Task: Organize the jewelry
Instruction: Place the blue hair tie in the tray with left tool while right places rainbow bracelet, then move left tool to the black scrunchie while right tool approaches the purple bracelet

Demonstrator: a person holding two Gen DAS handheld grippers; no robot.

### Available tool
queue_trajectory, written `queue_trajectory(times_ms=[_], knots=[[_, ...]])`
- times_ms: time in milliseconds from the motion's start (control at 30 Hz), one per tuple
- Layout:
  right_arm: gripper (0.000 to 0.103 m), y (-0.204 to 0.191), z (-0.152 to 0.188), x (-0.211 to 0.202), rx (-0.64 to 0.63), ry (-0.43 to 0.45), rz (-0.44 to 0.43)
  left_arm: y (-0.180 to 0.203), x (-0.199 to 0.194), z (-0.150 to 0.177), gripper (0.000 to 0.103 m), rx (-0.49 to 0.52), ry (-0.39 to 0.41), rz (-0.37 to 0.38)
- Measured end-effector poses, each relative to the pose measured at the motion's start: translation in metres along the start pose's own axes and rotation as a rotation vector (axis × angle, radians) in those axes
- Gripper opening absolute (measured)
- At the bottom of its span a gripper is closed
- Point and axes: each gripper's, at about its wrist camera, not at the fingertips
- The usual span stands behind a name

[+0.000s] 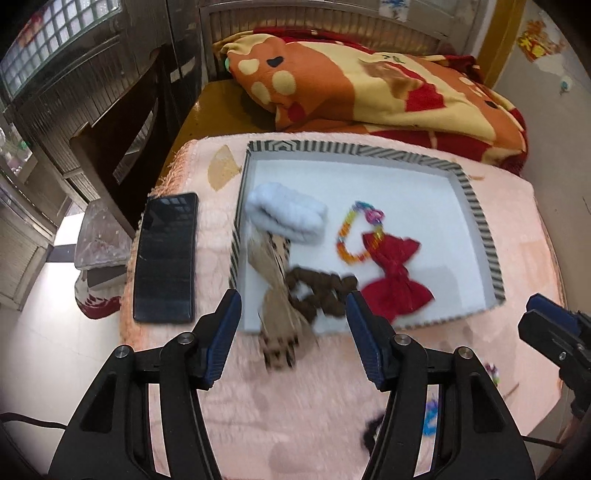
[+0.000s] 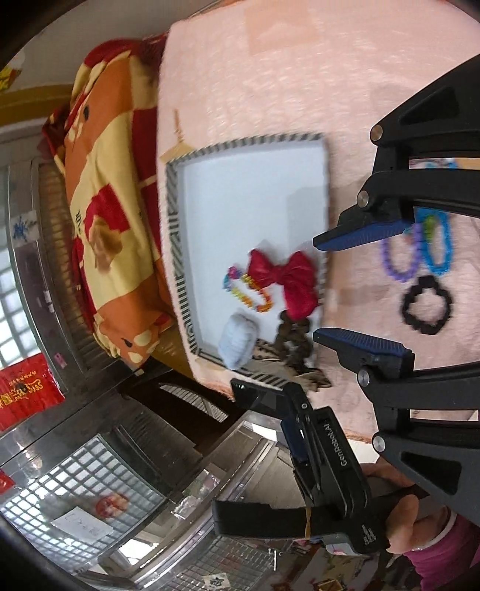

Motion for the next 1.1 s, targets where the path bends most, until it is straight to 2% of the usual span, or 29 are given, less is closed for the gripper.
queue_trajectory(times_ms=[133, 467, 1100], knots=[[0.041, 0.003, 0.025, -0.009, -0.002, 0.001, 0.043, 0.007, -0.011, 0.019, 0.059, 0.002, 0.006, 0.001], [0.042, 0.015, 0.064, -0.022, 0.012, -0.010, 0.079, 0.027, -0.031, 0.058, 0.059, 0.009, 0.022, -0.001], [0.042, 0.023, 0.076, -0.026, -0.006, -0.025, 0.078, 0.037, -0.038, 0.082, 0.059, 0.010, 0.017, -0.015]])
Point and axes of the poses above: each gripper's, at about its wrist camera, not at the fingertips, and x roughly the way its jaws point, y to its right, z to its underside, and after that the axes turned 6 degrees about z, right-handed
